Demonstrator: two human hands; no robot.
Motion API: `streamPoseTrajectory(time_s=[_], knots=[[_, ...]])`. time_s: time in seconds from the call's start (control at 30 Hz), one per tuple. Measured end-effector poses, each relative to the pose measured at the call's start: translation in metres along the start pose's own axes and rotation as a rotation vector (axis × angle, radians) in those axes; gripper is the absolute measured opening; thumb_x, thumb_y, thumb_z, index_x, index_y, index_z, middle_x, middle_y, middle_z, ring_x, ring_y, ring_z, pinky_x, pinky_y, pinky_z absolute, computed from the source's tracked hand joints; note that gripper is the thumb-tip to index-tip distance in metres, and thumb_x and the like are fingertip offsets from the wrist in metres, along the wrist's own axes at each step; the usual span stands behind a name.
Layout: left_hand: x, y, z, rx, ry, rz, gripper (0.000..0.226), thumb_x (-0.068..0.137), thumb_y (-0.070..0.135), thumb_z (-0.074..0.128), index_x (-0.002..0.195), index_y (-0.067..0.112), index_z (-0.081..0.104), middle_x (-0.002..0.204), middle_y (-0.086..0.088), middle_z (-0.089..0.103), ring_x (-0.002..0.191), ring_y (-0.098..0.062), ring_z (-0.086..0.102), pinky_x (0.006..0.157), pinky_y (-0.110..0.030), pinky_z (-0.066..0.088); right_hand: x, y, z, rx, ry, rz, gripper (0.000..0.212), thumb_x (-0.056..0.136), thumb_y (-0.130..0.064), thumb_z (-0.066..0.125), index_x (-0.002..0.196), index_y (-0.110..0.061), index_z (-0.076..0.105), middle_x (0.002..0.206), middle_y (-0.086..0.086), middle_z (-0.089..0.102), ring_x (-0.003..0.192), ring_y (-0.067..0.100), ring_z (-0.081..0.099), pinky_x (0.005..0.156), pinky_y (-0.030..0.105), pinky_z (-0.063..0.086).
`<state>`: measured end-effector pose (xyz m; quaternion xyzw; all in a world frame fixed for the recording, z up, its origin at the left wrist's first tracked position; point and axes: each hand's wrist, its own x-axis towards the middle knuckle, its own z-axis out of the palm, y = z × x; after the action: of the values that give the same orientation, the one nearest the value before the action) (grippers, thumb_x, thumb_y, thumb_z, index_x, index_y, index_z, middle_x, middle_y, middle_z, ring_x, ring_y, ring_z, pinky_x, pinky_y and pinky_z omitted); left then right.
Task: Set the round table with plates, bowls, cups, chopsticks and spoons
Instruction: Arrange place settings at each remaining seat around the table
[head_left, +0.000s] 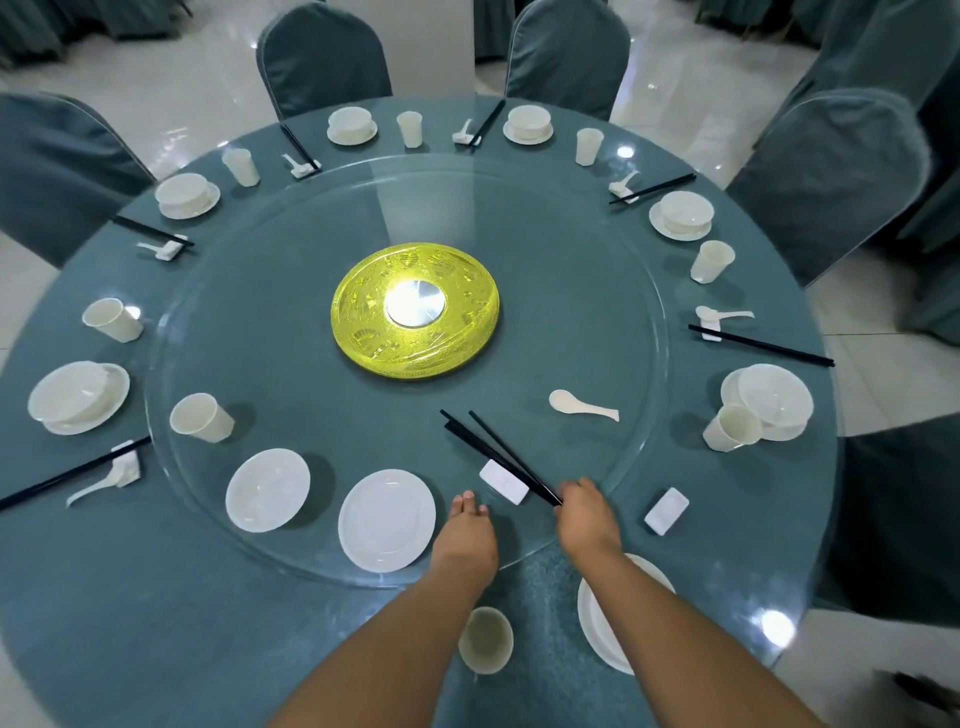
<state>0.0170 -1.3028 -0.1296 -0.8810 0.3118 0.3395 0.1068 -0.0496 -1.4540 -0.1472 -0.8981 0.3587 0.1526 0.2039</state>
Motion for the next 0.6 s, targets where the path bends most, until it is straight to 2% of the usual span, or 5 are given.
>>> streamPoseTrajectory(time_s=[0.4,0.47,0.5,0.57,0.6], knots=[[0.004,-0.003,0.004,-0.019,-0.013,0.017,0.069,0.096,0.002,0.039,0.156,0.006,0.005,0.163,-0.014,-0.010,0.151,-0.029,-0.003,0.121,-0.037,0.011,-0.004,0.012,-0.007,0.069,0.008,0.003,0.012,0.094,-0.008,0.047,0.090,-0.010,0.059,0.106,0.010,0.060,0.095,0.029,0.060,0.076,0.029,0.044],[0.004,-0.006,-0.004,-0.079,-0.049,0.000,0.060,0.096,0.006,0.040,0.154,0.003,0.020,0.163,-0.017,0.005,0.150,-0.030,0.013,0.119,-0.036,0.020,-0.011,0.017,-0.011,0.090,-0.015,-0.011,0.011,0.094,-0.013,0.050,0.084,-0.014,0.055,0.102,0.010,0.061,0.092,0.028,0.060,0.075,0.030,0.045],[0.002,-0.007,-0.012,-0.122,-0.049,-0.009,0.052,0.096,0.008,0.040,0.147,0.001,0.035,0.158,-0.019,0.024,0.145,-0.031,0.029,0.115,-0.036,0.029,-0.016,0.020,-0.017,0.101,-0.022,-0.015,0.011,0.094,-0.015,0.051,0.084,-0.014,0.055,0.099,0.009,0.061,0.090,0.028,0.060,0.074,0.030,0.044],[-0.004,-0.007,-0.033,-0.306,0.026,-0.033,0.035,0.094,0.010,0.041,0.123,0.002,0.060,0.131,-0.016,0.059,0.120,-0.032,0.056,0.099,-0.035,0.046,-0.027,0.026,-0.033,0.133,-0.031,-0.025,0.014,0.093,-0.018,0.054,0.079,-0.016,0.053,0.091,0.006,0.061,0.082,0.025,0.057,0.068,0.029,0.040],[-0.008,-0.005,-0.046,-0.471,0.084,-0.068,0.030,0.093,0.011,0.041,0.110,0.004,0.065,0.116,-0.015,0.066,0.106,-0.031,0.062,0.089,-0.035,0.050,-0.034,0.029,-0.044,0.152,-0.036,-0.034,0.019,0.093,-0.019,0.055,0.074,-0.019,0.050,0.085,0.003,0.059,0.077,0.022,0.054,0.065,0.029,0.038]])
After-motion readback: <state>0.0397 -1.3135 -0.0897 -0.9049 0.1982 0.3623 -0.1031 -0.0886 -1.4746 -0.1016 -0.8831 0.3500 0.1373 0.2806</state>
